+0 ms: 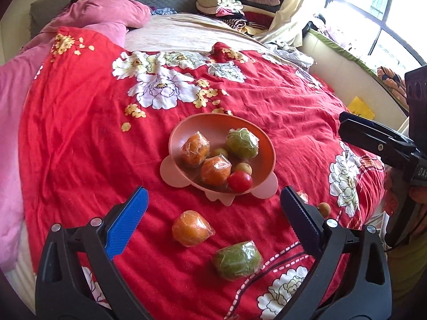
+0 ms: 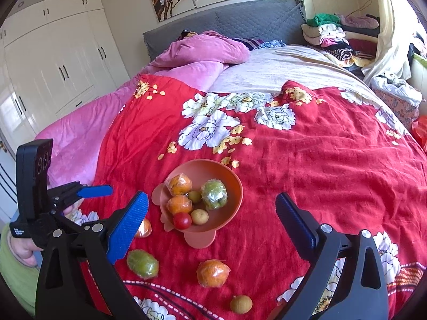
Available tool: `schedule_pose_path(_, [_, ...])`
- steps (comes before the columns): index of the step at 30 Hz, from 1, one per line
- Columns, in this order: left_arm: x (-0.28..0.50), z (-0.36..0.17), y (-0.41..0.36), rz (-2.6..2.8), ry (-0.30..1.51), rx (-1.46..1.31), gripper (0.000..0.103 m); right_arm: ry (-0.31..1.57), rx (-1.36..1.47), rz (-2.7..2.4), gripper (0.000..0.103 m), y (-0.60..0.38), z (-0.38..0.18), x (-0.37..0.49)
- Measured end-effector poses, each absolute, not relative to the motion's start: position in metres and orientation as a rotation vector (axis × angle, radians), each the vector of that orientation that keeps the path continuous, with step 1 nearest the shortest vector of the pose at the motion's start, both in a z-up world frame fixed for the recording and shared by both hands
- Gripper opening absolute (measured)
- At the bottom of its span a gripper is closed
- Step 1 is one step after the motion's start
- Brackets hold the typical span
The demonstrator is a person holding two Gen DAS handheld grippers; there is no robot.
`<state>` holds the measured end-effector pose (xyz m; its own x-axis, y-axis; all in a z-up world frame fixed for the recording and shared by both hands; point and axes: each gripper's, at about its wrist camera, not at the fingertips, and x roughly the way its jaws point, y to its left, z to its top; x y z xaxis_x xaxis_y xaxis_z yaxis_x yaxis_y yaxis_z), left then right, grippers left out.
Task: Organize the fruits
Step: 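Withdraw both open grippers from the bowl toward the remaining fruits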
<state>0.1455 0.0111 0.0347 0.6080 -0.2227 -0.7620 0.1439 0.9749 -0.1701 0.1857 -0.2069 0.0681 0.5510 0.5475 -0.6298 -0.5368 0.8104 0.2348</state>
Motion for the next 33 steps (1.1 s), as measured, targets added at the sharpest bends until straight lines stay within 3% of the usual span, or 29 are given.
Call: schedule_pose_path(33, [0.109, 0.016, 0.025, -0.161, 0.919, -0.097, 0.093, 0.802, -0.112, 0.601, 0.096, -0.203, 0.03, 0.131])
